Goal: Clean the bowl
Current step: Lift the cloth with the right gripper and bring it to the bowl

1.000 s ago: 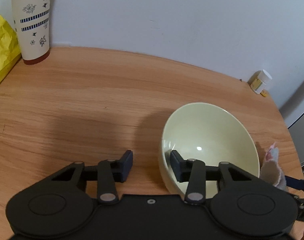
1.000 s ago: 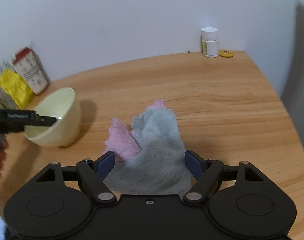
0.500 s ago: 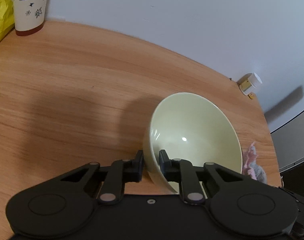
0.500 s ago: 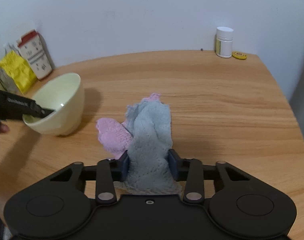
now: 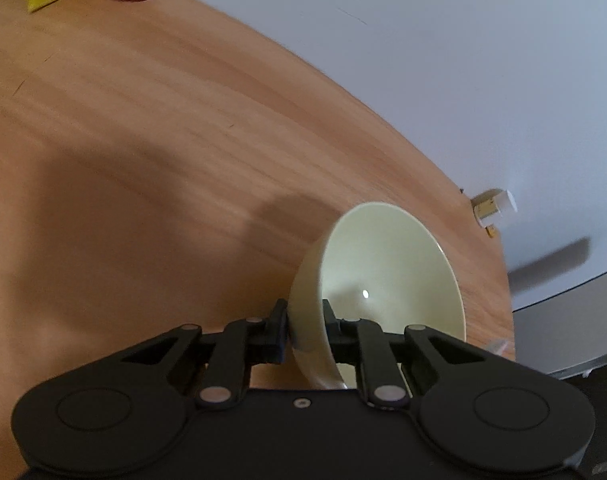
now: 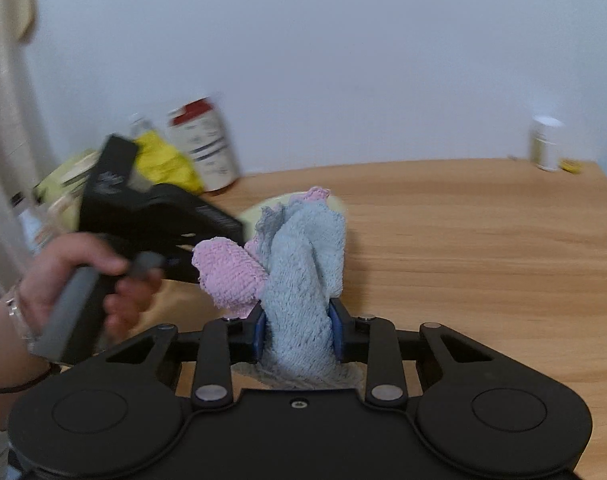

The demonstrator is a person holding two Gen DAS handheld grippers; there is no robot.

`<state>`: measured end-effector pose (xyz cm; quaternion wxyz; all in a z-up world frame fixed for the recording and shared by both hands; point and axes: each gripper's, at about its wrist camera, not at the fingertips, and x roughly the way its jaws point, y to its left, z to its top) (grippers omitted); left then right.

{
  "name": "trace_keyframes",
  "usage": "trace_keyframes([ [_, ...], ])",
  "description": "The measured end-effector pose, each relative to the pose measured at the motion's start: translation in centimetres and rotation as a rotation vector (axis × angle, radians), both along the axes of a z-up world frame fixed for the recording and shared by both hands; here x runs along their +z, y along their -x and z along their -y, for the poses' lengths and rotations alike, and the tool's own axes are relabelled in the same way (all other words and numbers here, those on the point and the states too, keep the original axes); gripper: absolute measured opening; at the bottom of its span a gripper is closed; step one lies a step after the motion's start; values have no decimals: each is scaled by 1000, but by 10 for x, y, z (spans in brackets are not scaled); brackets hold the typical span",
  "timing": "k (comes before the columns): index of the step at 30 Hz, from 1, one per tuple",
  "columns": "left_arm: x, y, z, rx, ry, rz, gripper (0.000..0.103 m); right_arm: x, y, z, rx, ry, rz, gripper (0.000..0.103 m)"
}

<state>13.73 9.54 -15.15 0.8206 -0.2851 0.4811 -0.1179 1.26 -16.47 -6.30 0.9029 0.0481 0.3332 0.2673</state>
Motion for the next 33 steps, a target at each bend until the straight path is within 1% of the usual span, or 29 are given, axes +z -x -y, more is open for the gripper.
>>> trace_keyframes([
  [2,-1,7,-2,3,0,8,14,-7,0,-17,35,25,-6,35],
  [3,-1,10,-3,3,0,12,14,-13,0,-24,37,40,-11,35],
  [6,-1,15,-5,-10,-9,25,14,-20,-5,-30,19,33,-28,31],
  [9,2,23,-4,-12,-42,46,15,-22,-6,-31,8,34,-27,30],
  [12,0,29,-5,-4,-33,57,16,-19,-7,-36,25,36,-30,30],
  [16,-2,34,-4,-5,-28,61,20,-18,-4,-43,30,50,-37,30],
  [17,-2,35,-5,-6,-18,59,22,-17,-4,-44,31,51,-41,30],
  [18,-4,35,-8,-6,11,52,22,-17,-5,-44,32,48,-44,30],
  [20,-9,37,-17,-11,57,46,22,-14,-4,-44,32,47,-42,30],
  [23,-13,39,-26,3,97,46,21,-9,2,-49,58,75,-28,30],
  [26,-16,41,-33,11,112,53,21,-2,10,-55,103,90,-15,30],
  [28,-15,43,-34,3,99,68,21,1,11,-61,118,94,-10,30],
  [31,-15,44,-36,3,107,69,21,0,6,-67,113,97,-15,30],
  [33,-16,44,-37,-5,111,72,21,-5,0,-67,93,106,-41,30],
])
